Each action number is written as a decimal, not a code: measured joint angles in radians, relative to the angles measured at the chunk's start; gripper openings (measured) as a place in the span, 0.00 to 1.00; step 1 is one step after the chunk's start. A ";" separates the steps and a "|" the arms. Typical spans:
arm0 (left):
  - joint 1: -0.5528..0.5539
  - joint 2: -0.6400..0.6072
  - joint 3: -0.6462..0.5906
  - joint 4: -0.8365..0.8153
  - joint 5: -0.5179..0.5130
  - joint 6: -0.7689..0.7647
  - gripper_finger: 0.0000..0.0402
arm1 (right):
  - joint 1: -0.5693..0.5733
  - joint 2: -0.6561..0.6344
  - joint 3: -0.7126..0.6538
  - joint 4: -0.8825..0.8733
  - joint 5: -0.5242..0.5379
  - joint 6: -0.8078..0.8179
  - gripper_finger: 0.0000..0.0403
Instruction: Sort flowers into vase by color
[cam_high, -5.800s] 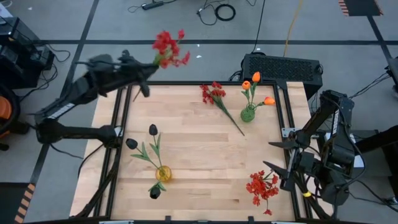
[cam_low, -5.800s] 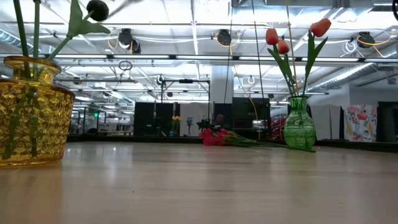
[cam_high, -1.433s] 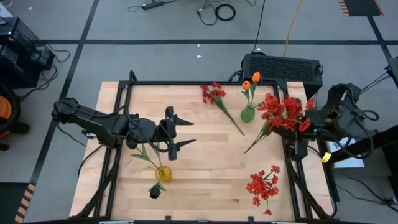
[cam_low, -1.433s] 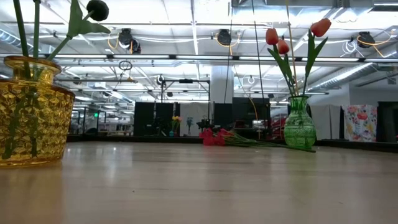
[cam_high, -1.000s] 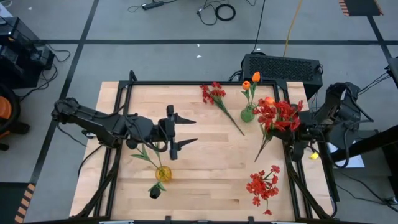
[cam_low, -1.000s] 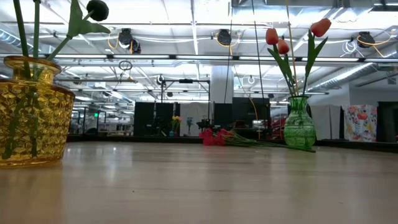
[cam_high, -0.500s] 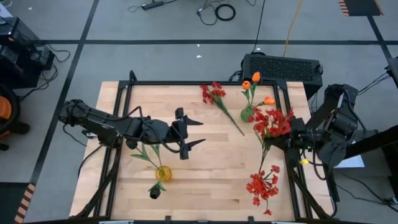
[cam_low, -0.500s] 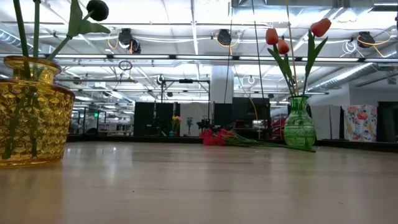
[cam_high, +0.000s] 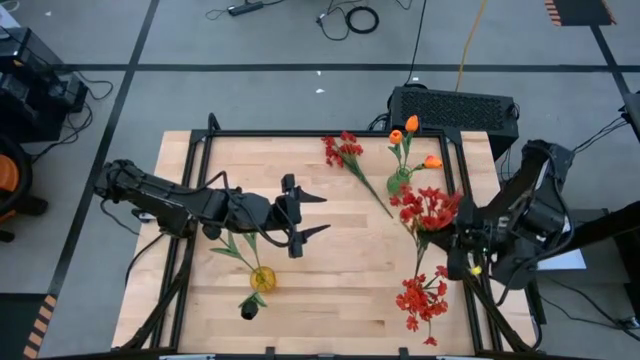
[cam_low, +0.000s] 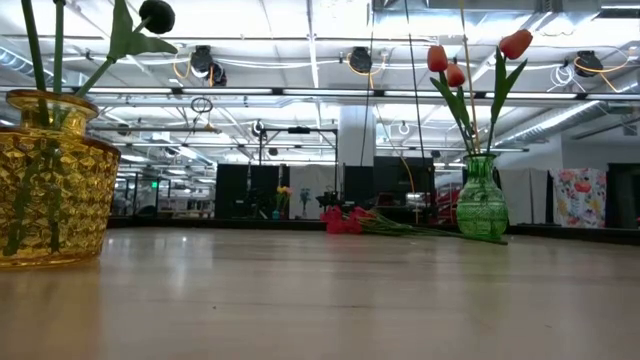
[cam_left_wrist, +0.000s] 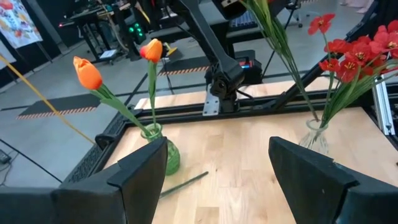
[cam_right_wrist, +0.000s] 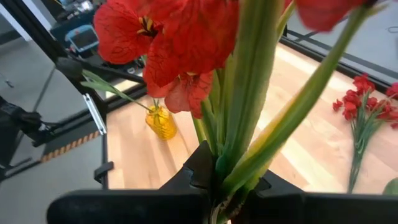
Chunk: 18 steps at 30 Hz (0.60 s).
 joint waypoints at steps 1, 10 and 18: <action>0.000 0.000 0.000 -0.001 0.000 0.000 0.71 | 0.000 0.006 0.000 -0.008 0.000 0.005 0.04; 0.000 0.000 0.000 -0.011 0.000 -0.024 0.72 | 0.000 0.041 0.000 -0.086 -0.005 0.076 0.04; 0.000 0.000 0.000 -0.011 0.000 -0.024 0.72 | 0.013 0.069 0.000 -0.086 -0.008 0.071 0.04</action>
